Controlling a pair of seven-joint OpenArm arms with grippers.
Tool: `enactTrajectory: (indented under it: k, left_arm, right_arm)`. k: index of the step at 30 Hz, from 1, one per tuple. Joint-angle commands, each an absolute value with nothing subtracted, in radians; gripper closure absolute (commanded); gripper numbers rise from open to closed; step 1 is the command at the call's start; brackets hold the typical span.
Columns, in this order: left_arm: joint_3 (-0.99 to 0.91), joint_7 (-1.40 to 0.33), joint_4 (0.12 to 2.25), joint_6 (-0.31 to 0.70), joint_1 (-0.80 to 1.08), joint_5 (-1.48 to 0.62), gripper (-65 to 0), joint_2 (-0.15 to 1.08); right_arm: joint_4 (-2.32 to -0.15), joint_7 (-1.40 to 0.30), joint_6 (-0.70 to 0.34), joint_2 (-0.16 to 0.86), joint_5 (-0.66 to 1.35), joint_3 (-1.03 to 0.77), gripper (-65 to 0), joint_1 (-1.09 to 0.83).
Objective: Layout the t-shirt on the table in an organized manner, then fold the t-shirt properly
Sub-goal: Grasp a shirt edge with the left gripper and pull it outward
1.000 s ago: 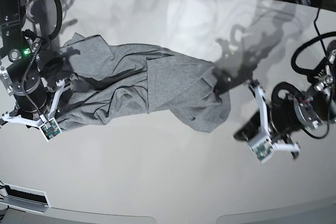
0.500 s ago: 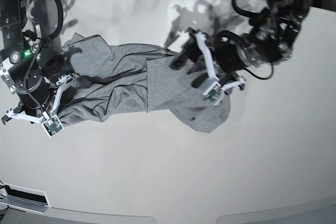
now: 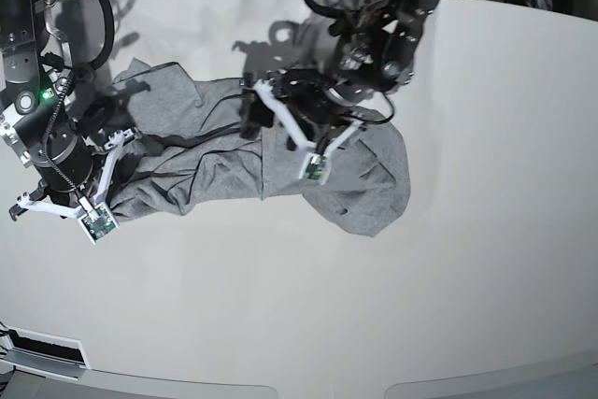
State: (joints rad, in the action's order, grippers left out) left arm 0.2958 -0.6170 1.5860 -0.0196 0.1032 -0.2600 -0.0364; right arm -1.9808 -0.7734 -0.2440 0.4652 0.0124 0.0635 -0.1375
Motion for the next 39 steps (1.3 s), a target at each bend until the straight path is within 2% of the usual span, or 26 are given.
enactTrajectory:
  k: [1,7,12,23,30,32,35,36,39]
  left_arm:
    - [0.298,-0.59,1.572,-0.015,0.079,-0.266,-42.7,-0.066]
    - [0.298,-0.59,1.452,-0.031,0.036,-0.194,-42.7,-0.127]
    - [0.298,-0.603,1.452,-0.102,0.036,-0.129,-42.7,-0.13]
    - [0.298,-0.693,1.456,-0.108,0.036,-0.011,-42.7,-0.13]
    - [0.298,-0.69,1.456,-0.204,0.036,0.078,-41.5,-0.13]
    - [0.298,-0.69,1.456,-0.228,0.036,0.082,-31.4,-0.13]
    - [0.298,-0.69,1.456,-0.233,0.036,0.081,-5.3,-0.13]
    - [0.298,-0.692,1.456,-0.233,0.036,0.078,0.0,-0.13]
    - [0.298,-0.747,1.476,-0.216,0.031,0.078,0.0,-0.13]
  right_arm:
    - [-1.994,-0.756,-0.236,0.479,0.008,0.056,0.0,-0.124]
    - [-1.994,-0.755,-0.237,0.48,0.008,0.056,0.0,-0.123]
    - [-1.994,-0.752,-0.264,0.48,0.008,0.056,0.0,-0.121]
    - [-1.994,-0.752,-0.269,0.48,0.008,0.056,0.0,-0.121]
    - [-1.994,-0.752,-0.269,0.48,0.008,0.056,0.0,-0.121]
    - [-1.994,-0.752,-0.269,0.48,0.008,0.056,0.0,-0.121]
    - [-1.994,-0.752,-0.269,0.479,0.008,0.056,0.0,-0.121]
    - [-1.994,-0.752,-0.269,0.479,0.008,0.056,0.0,-0.121]
    - [-1.994,-0.752,-0.269,0.48,0.008,0.056,0.0,-0.121]
